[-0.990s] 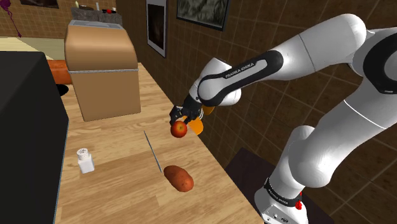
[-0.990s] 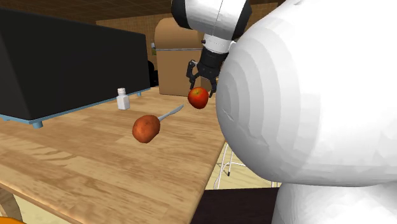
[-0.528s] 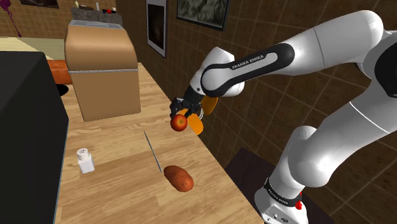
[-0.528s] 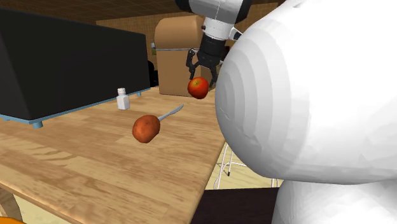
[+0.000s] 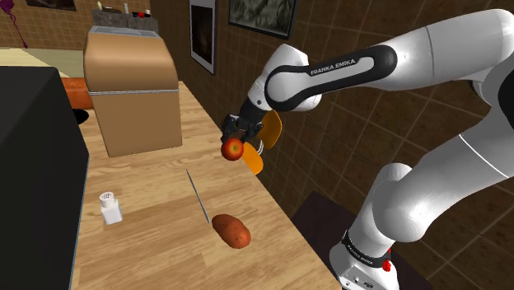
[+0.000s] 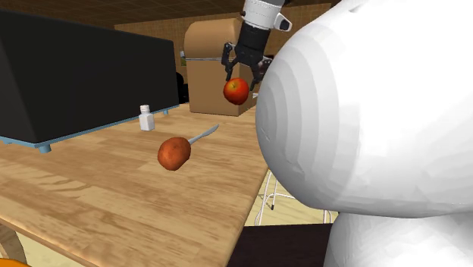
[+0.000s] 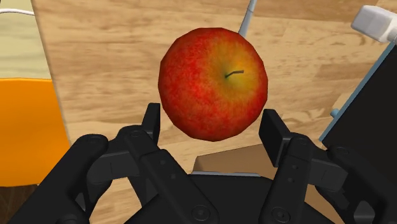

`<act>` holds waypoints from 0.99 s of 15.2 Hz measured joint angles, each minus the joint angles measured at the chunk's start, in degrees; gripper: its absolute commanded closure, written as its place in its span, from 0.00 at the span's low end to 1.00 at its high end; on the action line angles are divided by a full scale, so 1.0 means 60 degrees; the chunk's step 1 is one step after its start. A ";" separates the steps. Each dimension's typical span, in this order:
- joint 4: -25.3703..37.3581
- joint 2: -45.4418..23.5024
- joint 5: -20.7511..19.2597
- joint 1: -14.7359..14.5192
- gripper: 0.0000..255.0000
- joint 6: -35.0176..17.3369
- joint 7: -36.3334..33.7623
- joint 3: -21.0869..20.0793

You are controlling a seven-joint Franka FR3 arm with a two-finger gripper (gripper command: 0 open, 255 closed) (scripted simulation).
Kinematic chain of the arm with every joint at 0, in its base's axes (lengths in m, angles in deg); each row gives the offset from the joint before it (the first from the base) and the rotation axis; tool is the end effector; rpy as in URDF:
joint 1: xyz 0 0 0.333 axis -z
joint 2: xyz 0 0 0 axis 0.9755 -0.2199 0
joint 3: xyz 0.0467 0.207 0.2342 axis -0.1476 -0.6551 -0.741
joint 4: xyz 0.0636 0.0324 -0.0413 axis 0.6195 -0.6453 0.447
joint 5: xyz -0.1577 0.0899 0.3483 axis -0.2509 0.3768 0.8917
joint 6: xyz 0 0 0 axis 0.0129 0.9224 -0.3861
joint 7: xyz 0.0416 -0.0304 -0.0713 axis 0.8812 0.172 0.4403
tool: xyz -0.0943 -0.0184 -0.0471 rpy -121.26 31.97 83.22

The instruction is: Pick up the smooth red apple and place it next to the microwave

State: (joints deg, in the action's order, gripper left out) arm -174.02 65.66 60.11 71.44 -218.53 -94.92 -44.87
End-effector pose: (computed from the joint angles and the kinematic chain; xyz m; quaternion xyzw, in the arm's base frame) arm 0.4364 0.0685 0.4597 -0.9618 0.1687 -0.1531 0.1520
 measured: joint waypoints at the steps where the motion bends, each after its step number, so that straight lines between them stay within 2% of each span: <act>1: 0.0065 0.0047 -0.0032 0.0019 1.00 0.0112 -0.0024 0.0006; 15: 0.1492 0.0567 -0.0506 0.0239 1.00 0.2024 -0.0593 -0.0008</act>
State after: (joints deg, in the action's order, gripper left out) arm -165.07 69.06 57.07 72.88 -206.39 -98.48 -44.92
